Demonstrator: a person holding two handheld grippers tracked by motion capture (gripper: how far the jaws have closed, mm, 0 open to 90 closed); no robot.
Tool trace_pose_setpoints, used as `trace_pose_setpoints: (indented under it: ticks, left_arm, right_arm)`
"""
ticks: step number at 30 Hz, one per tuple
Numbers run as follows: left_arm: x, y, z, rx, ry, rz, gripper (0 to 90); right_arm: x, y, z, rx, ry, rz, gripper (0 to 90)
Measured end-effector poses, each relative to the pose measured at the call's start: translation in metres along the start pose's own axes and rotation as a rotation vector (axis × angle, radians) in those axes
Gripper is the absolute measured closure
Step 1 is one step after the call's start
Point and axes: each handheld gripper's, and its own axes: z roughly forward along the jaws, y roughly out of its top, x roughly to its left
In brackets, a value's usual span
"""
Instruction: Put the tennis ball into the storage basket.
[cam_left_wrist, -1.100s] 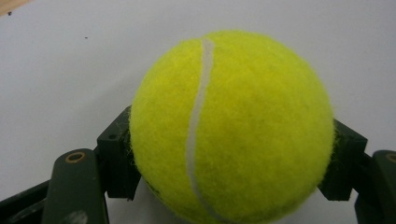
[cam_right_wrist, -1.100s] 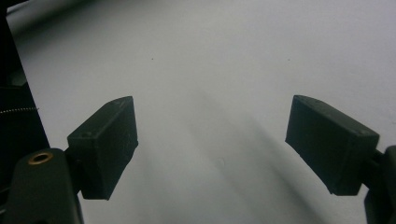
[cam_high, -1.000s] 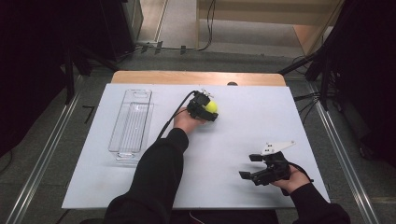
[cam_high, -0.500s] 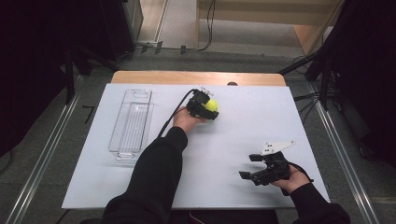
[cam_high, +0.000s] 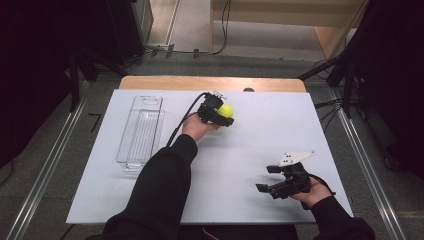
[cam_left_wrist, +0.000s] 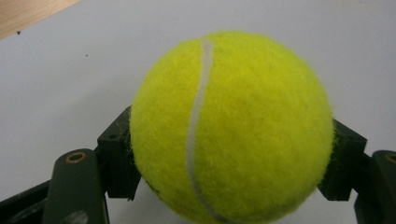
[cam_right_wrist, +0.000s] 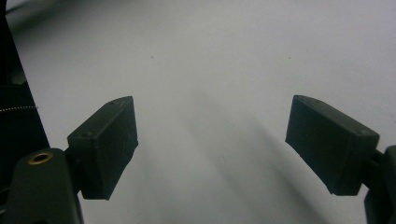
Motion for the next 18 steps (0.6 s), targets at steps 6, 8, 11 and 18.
trace_pose_setpoints:
  ticks: [6, 8, 11, 18]
  left_arm:
    - [-0.005, 0.002, -0.01, 0.018, -0.015, 0.01, 25.8]
    - [-0.006, 0.002, -0.013, 0.017, -0.018, 0.012, 25.8]
    - [-0.008, 0.003, -0.018, 0.018, -0.022, 0.002, 25.8]
    - [-0.012, 0.004, -0.027, 0.012, -0.037, 0.0, 25.8]
  right_arm:
    - [0.0, 0.0, 0.0, 0.0, -0.001, 0.002, 14.8]
    - [0.0, 0.0, 0.0, 0.0, -0.001, 0.001, 14.8]
    - [0.0, 0.0, 0.0, -0.001, -0.001, -0.001, 14.8]
    - [0.0, 0.0, 0.0, 0.002, -0.003, 0.0, 14.8]
